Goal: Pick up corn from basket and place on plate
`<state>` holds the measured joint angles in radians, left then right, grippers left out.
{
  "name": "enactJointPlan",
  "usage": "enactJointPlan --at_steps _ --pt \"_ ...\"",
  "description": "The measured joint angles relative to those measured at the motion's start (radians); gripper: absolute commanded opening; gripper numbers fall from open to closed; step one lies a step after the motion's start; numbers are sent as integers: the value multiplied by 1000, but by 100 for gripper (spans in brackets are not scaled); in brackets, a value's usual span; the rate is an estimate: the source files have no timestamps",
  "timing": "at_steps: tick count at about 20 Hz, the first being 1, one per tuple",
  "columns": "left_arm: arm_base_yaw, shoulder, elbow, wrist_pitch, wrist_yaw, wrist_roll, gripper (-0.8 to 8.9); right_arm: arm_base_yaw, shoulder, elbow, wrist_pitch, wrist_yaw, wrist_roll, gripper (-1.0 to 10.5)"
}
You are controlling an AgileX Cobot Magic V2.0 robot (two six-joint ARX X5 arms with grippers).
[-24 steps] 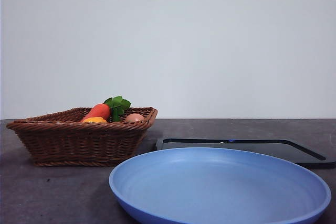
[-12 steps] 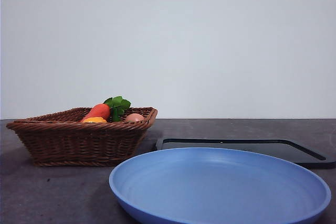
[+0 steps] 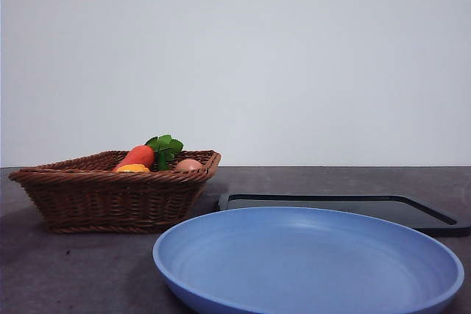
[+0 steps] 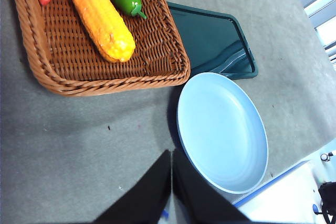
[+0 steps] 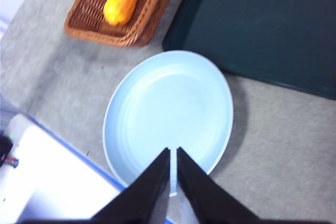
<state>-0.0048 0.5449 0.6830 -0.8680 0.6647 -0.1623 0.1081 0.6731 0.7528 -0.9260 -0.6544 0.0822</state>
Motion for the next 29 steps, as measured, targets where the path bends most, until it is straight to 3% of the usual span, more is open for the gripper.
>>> enactJointPlan --at_steps 2,5,15,21,29 --pt "0 0 0 0 0 3 137 11 16 0 0 0 0 51" --pt "0 0 0 0 0 5 354 11 23 0 0 1 0 264" --pt "0 20 0 16 0 6 365 52 239 0 69 8 23 282" --pt "0 20 0 20 0 6 365 148 504 0 208 125 36 276" --pt "0 20 0 20 0 6 365 221 767 0 345 157 39 219"
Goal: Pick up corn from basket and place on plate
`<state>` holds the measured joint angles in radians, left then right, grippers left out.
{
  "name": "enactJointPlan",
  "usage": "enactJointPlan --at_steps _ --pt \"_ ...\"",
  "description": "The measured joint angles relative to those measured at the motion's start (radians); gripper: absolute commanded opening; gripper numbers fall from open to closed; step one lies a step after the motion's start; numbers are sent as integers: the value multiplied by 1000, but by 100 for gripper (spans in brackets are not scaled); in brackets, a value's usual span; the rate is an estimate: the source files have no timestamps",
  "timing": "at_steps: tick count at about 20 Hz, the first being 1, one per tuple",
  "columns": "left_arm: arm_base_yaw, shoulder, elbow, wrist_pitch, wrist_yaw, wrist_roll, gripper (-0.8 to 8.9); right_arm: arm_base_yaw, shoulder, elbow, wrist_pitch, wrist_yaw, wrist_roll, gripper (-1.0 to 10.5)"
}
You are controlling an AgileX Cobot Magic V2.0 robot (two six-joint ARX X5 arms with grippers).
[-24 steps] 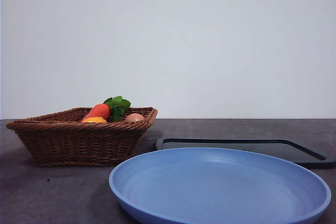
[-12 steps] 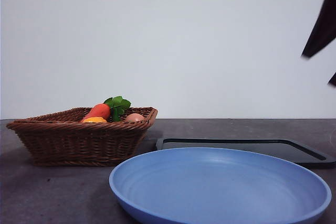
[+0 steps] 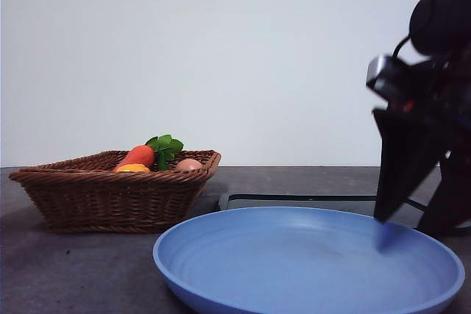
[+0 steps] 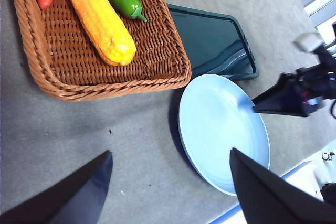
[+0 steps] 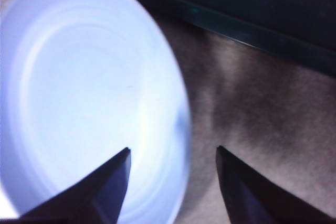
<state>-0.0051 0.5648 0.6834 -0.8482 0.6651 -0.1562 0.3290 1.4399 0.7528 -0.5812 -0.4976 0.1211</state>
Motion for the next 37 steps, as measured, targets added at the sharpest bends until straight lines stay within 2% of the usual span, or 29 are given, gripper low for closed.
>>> enactJointPlan --at_steps 7,15,20,23,28,33,37 --pt "0 1 0 0 0 0 365 5 48 0 27 1 -1 10" --pt "0 66 9 31 0 -24 364 5 39 2 36 3 -1 2" --pt "-51 171 13 159 -6 -85 364 5 -139 54 -60 4 -2 2" --pt "-132 269 35 209 -92 -118 364 4 -283 77 -146 5 -2 2" --pt "-279 489 174 254 -352 -140 364 -18 -468 101 -222 5 -1 2" --pt "-369 780 347 252 -497 -146 364 -45 -552 137 -245 5 -1 2" --pt "-411 1040 540 159 -643 -146 365 -55 -574 137 -260 5 -1 2"
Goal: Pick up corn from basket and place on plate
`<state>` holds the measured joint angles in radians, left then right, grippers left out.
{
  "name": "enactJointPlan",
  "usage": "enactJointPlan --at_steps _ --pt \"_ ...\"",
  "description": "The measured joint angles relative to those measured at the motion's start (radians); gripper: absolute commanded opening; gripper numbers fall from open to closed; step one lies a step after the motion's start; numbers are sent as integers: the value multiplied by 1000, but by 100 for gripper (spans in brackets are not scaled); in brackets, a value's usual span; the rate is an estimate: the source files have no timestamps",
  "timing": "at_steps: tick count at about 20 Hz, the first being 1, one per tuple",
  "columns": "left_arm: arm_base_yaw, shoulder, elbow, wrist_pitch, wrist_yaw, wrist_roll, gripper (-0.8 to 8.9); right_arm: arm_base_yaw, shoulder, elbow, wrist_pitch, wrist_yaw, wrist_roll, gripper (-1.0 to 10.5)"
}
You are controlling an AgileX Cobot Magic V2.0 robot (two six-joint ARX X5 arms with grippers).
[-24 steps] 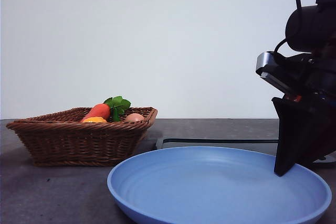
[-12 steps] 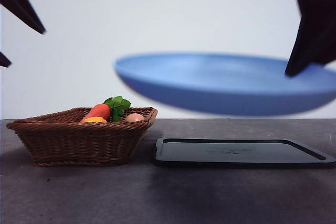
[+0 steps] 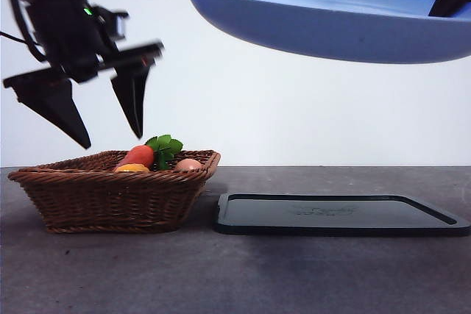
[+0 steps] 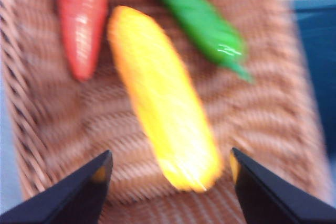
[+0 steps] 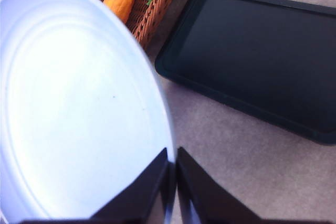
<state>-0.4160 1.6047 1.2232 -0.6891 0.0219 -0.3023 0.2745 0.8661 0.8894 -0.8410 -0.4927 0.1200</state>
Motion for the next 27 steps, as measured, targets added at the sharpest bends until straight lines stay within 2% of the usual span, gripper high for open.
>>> enactJointPlan --at_steps 4,12,17,23,27 --pt "-5 171 127 -56 -26 0 365 0 -1 0 -5 0 0 2" --pt "-12 268 141 -45 -27 0 364 0 -1 0 -3 0 -14 2" --pt "-12 269 141 -51 -27 0 233 0 -1 0 14 0 -19 2" --pt "-12 240 141 -76 -27 0 230 0 8 0 15 0 -19 2" --pt "-12 21 141 -76 -24 0 230 0 124 0 34 10 -19 2"
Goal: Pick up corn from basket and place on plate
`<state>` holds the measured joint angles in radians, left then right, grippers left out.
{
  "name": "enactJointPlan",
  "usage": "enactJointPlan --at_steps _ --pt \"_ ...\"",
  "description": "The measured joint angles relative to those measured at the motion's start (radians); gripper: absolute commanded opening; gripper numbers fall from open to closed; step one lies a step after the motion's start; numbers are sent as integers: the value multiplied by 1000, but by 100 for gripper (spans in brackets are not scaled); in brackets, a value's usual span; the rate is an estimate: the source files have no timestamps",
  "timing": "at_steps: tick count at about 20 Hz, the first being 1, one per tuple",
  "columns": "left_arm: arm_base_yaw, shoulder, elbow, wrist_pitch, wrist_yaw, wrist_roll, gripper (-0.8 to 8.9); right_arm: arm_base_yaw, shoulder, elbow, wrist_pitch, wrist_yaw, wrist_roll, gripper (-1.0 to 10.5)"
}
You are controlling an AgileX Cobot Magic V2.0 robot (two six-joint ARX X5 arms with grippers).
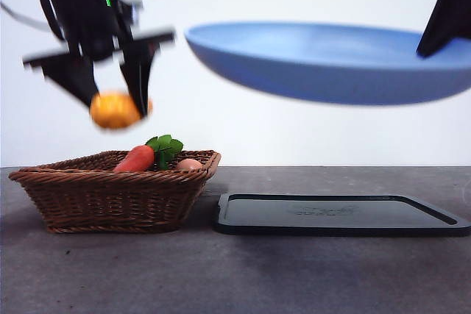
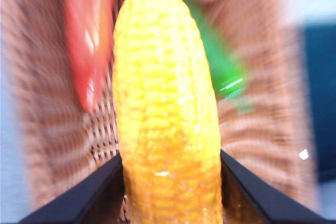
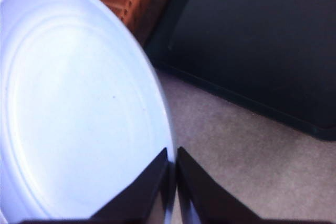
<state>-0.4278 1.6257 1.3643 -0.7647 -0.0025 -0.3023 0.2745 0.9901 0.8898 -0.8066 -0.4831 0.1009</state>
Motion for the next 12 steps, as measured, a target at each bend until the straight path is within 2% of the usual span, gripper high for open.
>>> enactJointPlan --at_steps 5,12 --pt "-60 -217 0 -2 139 5 230 0 236 0 118 -11 14 2" --pt "-284 -132 2 38 158 60 230 0 381 31 215 -53 104 2"
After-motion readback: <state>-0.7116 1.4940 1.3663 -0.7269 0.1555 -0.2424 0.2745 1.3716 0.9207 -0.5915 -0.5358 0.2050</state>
